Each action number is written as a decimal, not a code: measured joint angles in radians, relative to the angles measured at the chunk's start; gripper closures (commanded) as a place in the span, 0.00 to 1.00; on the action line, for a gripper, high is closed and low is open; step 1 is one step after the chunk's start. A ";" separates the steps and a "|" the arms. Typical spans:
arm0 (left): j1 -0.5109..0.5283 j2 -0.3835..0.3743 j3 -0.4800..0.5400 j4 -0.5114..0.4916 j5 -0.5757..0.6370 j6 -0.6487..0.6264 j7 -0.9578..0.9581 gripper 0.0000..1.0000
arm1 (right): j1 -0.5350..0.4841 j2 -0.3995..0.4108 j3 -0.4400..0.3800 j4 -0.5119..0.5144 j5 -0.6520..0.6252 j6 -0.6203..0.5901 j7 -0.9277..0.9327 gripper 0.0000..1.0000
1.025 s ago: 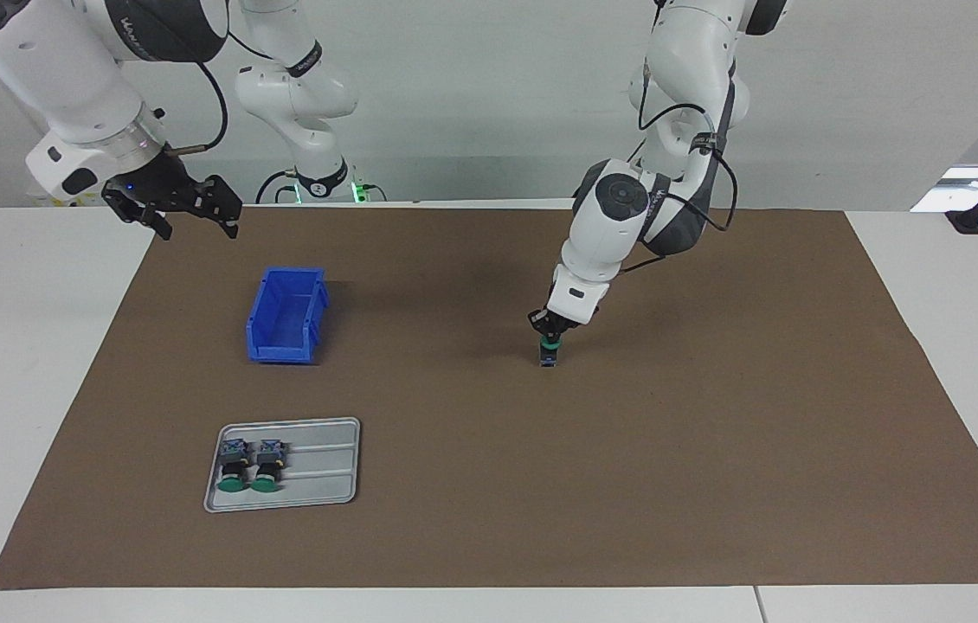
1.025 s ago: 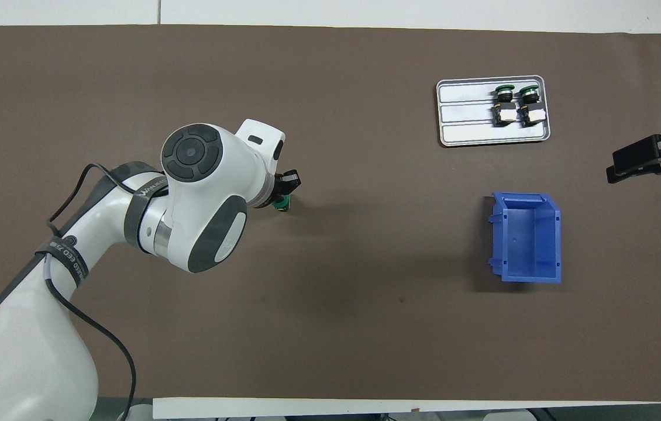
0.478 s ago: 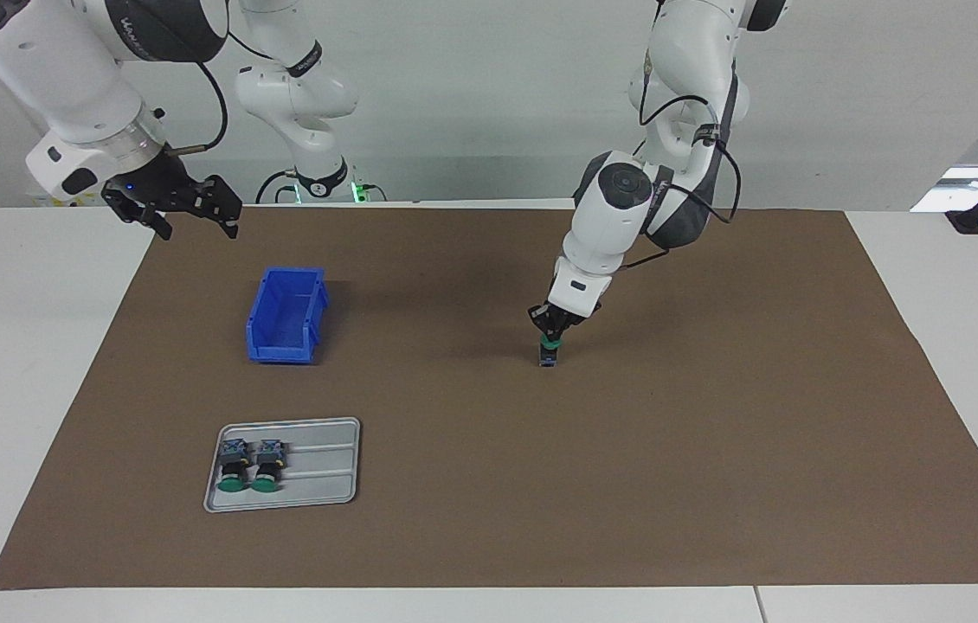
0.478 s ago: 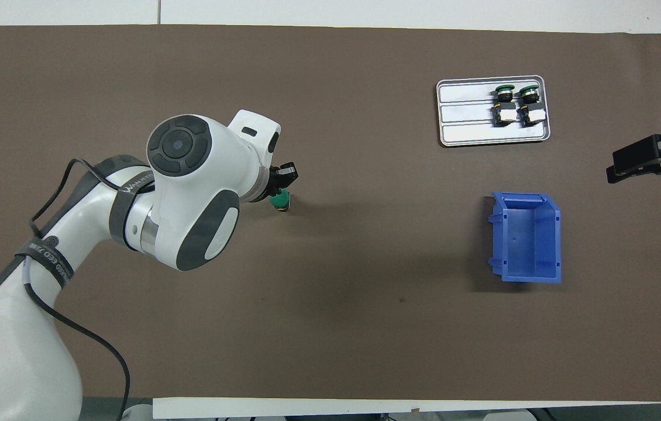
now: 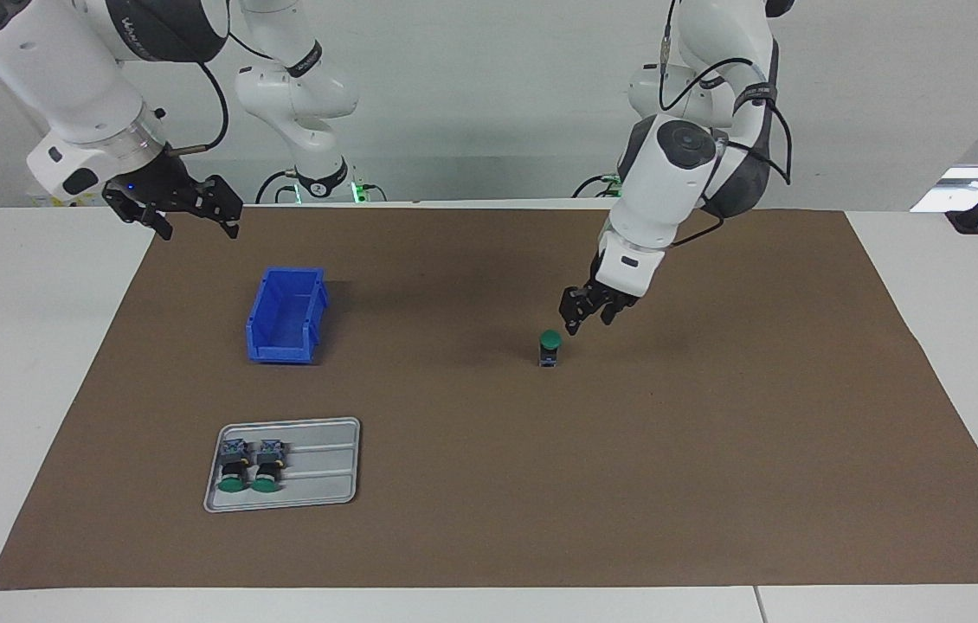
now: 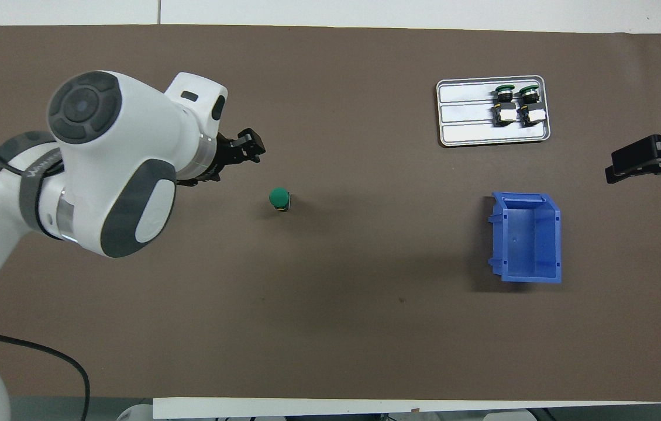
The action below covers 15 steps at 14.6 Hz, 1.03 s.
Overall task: Place and press button with both arms
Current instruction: 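Lift the left gripper away while the right gripper reaches the button, then grasp the green button with the right gripper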
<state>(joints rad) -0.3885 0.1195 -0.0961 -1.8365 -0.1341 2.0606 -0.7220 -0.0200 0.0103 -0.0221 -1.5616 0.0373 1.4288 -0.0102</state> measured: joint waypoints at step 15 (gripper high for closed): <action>0.380 -0.110 0.015 0.162 0.130 -0.472 0.345 0.00 | 0.557 0.234 0.091 0.101 0.088 0.347 0.773 0.00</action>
<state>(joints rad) -0.0084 0.0094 -0.0815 -1.6747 -0.0041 1.5881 -0.3769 0.5369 0.2444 0.0689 -1.4605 0.1249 1.7762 0.7624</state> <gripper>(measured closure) 0.000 0.000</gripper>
